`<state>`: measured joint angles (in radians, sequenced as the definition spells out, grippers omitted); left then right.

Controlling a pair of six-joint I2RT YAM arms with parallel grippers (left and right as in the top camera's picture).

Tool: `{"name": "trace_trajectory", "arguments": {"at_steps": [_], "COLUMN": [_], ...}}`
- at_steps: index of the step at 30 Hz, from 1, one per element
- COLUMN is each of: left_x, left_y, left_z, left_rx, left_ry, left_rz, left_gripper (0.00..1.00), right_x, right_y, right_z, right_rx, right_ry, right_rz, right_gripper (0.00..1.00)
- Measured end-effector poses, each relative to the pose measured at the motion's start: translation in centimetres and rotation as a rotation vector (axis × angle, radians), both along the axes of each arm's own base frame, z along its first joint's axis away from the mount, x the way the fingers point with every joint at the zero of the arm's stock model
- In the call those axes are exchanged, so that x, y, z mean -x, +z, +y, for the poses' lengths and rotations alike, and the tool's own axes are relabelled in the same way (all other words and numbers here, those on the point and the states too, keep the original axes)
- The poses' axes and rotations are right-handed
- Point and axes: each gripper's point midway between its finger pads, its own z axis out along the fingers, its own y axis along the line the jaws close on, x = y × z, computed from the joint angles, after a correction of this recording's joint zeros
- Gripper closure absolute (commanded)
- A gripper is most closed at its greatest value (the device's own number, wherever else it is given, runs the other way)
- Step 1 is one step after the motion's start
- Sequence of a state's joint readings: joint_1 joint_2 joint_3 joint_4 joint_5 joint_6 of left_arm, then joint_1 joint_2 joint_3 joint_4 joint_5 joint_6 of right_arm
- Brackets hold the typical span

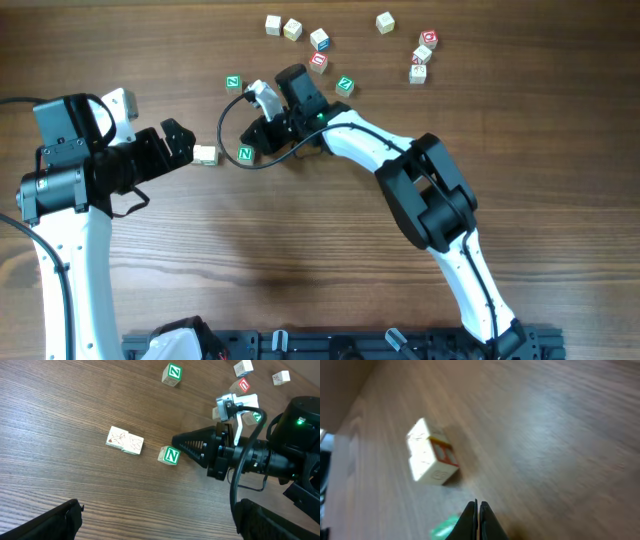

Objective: Form a horizontal line
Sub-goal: 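Lower the N block onto the table right of the pair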

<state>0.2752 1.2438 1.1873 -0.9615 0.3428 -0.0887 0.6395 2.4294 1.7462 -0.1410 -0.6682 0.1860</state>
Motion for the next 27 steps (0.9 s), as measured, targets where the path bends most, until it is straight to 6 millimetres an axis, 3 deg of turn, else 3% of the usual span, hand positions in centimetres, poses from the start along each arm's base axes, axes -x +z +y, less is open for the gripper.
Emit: {"name": "trace_trajectory", "arguments": {"at_steps": [4, 7, 9, 17, 27], "left_x": [0.0, 0.0, 0.0, 0.0, 0.0], "left_y": [0.0, 0.0, 0.0, 0.0, 0.0], "left_z": [0.0, 0.0, 0.0, 0.0, 0.0], "left_rx": [0.000, 0.000, 0.000, 0.000, 0.000], "left_ry": [0.000, 0.000, 0.000, 0.000, 0.000], "left_rz": [0.000, 0.000, 0.000, 0.000, 0.000], "left_gripper": [0.00, 0.00, 0.00, 0.00, 0.00], "right_x": [-1.6, -1.8, -1.1, 1.5, 4.4], "right_y": [-1.8, -2.4, -2.5, -2.6, -2.0], "right_z": [-4.0, -7.1, -7.7, -6.8, -2.2], "right_rx": [0.105, 0.167, 0.194, 0.233, 0.209], "right_ry": [-0.142, -0.235, -0.302, -0.441, -0.419], "right_rz": [0.133, 0.258, 0.362, 0.599, 0.628], "right_gripper": [0.96, 0.95, 0.95, 0.96, 0.96]}}
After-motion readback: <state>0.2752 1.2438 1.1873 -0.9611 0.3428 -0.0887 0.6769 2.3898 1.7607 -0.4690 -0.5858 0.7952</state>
